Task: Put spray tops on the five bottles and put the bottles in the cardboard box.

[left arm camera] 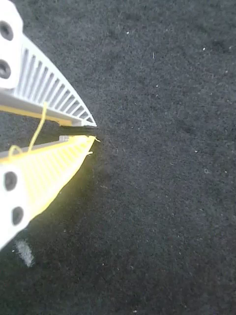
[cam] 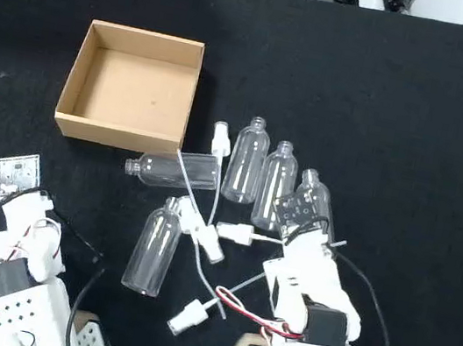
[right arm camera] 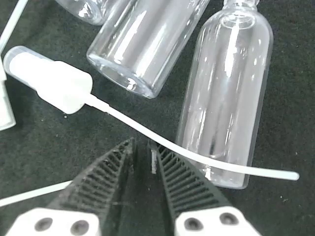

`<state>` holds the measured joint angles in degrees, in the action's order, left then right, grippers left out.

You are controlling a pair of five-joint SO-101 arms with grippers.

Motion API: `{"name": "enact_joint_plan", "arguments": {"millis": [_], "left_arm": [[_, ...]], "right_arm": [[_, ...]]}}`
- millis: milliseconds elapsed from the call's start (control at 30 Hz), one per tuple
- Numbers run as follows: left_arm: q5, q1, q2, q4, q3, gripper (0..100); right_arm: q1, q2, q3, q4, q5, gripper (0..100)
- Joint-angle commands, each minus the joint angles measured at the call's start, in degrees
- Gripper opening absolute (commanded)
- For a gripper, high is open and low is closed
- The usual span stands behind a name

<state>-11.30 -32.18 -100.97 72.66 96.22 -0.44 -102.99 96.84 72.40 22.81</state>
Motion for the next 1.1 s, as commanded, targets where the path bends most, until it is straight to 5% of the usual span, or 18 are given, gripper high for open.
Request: {"name": "enact_joint_plan", "arguments": {"millis": [0, 933, 1067], "left_arm": [[0.26, 0.57, -0.62, -1.23, 1.27, 3], [-0.35, 7.6, -0.62, -1.41, -1.8, 3], [-9.41, 8.04, -0.62, -1.41, -4.44, 3]], "right_arm": [[0.18, -1.36, -0.22, -0.88, 0.0, 3.9], [0.62, -1.36, -0.22, -2.9, 0.53, 3.8], [0.62, -1.36, -0.22, -2.9, 0.53, 3.9]]}}
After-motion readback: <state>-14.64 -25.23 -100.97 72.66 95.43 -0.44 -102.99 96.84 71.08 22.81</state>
